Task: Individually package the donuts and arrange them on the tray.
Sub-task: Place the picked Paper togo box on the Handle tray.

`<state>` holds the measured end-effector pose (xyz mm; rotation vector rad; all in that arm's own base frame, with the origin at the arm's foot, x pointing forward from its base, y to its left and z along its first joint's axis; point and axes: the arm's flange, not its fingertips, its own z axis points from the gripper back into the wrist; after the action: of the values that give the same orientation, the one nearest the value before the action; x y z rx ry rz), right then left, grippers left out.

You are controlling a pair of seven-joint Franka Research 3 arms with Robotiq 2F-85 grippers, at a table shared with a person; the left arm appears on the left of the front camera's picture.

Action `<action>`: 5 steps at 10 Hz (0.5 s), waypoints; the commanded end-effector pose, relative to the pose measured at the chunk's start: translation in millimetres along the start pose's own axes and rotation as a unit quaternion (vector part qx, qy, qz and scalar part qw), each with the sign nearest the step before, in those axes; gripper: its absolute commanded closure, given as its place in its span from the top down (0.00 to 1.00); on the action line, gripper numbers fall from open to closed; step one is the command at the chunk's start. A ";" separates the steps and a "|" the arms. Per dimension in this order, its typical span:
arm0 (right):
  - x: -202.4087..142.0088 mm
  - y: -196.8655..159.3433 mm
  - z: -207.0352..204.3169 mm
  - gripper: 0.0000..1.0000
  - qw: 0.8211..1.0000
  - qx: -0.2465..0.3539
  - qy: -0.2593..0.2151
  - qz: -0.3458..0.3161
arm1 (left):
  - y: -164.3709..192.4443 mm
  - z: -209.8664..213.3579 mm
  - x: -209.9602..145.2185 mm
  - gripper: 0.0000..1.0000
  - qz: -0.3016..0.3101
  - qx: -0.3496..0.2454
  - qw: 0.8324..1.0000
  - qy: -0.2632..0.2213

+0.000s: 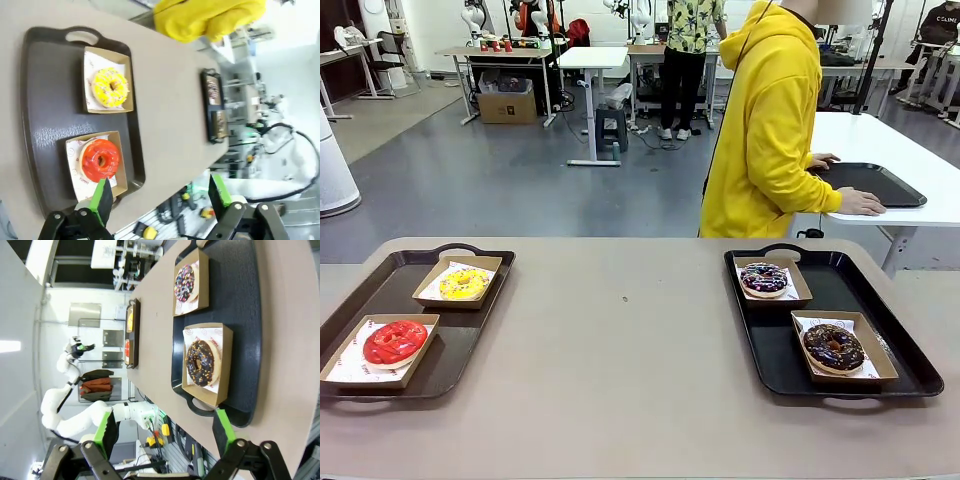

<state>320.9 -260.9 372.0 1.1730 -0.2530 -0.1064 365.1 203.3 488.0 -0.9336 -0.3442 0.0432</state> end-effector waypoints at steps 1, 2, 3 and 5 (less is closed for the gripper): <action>0.6 2.4 -1.2 1.00 1.000 0.007 -0.005 -0.009 | 58.9 9.1 28.0 1.00 0.052 -0.072 0.996 0.015; 0.6 2.4 -1.2 1.00 1.000 0.007 -0.005 -0.009 | 80.9 14.9 26.2 1.00 0.072 -0.091 0.993 0.025; 0.6 2.4 -1.2 1.00 1.000 0.007 -0.005 -0.009 | 99.1 18.5 17.5 1.00 0.085 -0.104 0.990 0.041; 0.6 2.4 -1.2 1.00 1.000 0.007 -0.005 -0.009 | 124.2 25.7 -4.6 1.00 0.100 -0.125 0.985 0.061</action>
<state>320.8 -261.0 372.0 1.1730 -0.2531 -0.1069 366.5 283.2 394.6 -1.2146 -0.1541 0.1585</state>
